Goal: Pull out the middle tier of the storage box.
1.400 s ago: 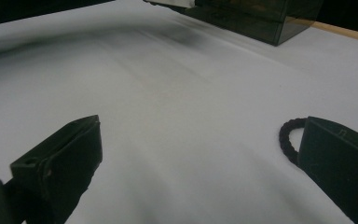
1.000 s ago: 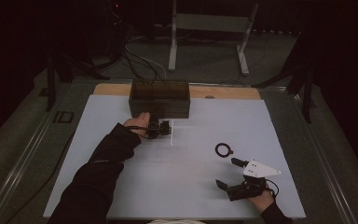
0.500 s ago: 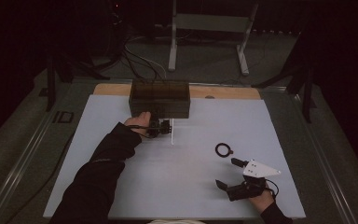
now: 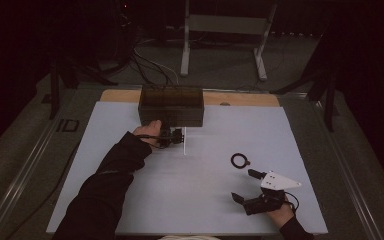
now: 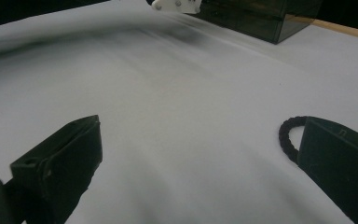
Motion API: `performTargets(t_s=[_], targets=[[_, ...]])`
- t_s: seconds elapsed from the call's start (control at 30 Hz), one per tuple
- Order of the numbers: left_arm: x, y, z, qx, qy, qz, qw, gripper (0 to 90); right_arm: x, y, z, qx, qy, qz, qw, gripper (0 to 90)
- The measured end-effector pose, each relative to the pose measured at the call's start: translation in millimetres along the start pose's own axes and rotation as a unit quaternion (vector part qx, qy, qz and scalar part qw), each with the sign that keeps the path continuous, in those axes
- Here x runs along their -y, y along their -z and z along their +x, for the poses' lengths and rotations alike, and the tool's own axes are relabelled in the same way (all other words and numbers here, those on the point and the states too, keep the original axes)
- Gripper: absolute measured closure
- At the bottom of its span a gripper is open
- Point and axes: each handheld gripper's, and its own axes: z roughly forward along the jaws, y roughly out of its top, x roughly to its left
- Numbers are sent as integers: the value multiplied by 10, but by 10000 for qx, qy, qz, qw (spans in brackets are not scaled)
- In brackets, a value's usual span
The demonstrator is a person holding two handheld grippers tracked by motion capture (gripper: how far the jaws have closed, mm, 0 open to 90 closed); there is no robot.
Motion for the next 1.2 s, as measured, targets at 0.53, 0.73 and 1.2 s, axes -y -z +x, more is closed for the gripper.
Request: performTargets(t_s=[0.53,0.73,1.2], targets=[[-4,117,-44,-43,-59,-13,10000,825,-1,1,0,1,4,-1,10000,0],[-1,159,-70,-40,-80,-91,9999,824,-2,-1,1,2,13,3,10000,0],[4,214,-100,-41,-129,-97,9999,822,-3,-1,3,7,16,13,10000,0]])
